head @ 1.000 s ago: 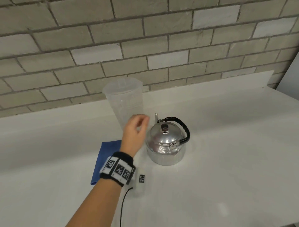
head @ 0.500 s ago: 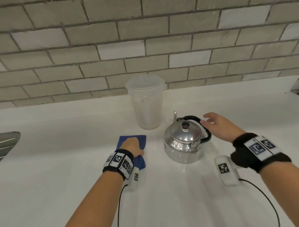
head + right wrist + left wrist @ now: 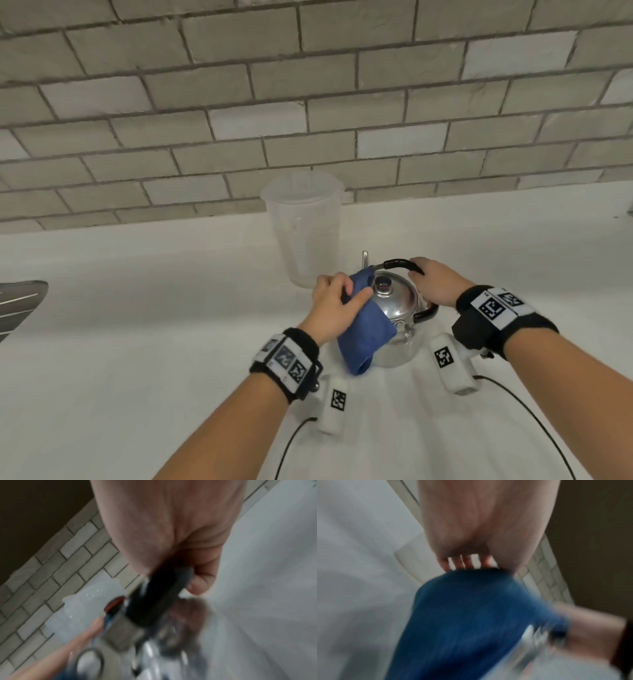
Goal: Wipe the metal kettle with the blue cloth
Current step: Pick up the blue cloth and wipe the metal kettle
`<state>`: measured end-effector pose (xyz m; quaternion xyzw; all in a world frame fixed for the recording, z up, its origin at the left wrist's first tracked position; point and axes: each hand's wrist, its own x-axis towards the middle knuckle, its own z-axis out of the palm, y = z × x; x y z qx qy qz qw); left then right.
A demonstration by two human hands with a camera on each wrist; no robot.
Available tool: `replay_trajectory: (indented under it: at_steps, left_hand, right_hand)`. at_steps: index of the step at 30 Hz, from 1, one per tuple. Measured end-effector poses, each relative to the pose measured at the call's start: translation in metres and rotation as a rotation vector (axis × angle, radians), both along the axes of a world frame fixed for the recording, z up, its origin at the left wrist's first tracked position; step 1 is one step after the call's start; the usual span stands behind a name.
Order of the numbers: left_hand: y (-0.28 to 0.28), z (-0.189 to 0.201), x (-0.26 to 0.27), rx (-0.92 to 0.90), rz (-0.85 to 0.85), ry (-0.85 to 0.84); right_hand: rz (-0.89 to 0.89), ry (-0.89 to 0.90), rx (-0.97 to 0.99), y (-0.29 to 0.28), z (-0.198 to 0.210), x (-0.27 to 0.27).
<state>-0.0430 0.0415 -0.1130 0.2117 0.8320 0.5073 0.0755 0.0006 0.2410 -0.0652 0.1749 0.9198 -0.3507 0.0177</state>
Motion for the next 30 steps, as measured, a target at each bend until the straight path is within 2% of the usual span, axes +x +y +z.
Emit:
replay_trajectory:
  at_steps: [2,4,7,10,12,15,18,21,23,26,28,30]
  left_hand:
    - [0.015,-0.013,0.002,0.083,0.067,0.025]
    - [0.021,-0.016,0.0,0.294,0.014,-0.1]
    - [0.022,-0.021,-0.016,0.451,0.031,-0.331]
    - [0.023,-0.03,-0.012,0.526,0.142,-0.42]
    - [0.025,-0.038,0.006,0.545,0.203,-0.373]
    - [0.025,-0.042,0.018,0.617,0.191,-0.347]
    - [0.023,-0.043,-0.012,0.63,0.103,-0.442]
    - [0.024,-0.039,-0.037,0.543,0.057,-0.575]
    - [0.023,-0.037,-0.042,0.54,0.073,-0.596]
    - [0.021,-0.041,-0.036,0.634,0.071,-0.563]
    - [0.02,-0.05,-0.033,0.637,0.2,-0.519]
    - [0.018,-0.056,-0.033,0.6,0.278,-0.469]
  right_hand:
    - [-0.034,0.076,-0.004,-0.004,-0.007,0.001]
    - [-0.092,0.176,-0.098,-0.007,-0.014,0.004]
    - [-0.239,0.303,-0.438,-0.011,-0.02,0.008]
    - [-0.373,0.377,-0.653,-0.017,-0.022,0.011]
    - [-0.414,0.409,-0.694,-0.022,-0.023,0.012]
    - [-0.423,0.431,-0.704,-0.024,-0.024,0.016]
    - [-0.417,0.439,-0.709,-0.023,-0.025,0.017]
    - [-0.507,0.456,-0.759,-0.031,-0.026,0.016]
    - [-0.597,0.506,-0.794,-0.039,-0.023,0.014]
    - [-0.661,0.615,-0.819,-0.056,-0.012,0.012]
    - [-0.616,0.645,-0.859,-0.065,-0.003,0.012]
    - [-0.427,0.604,-0.833,-0.065,0.006,0.013]
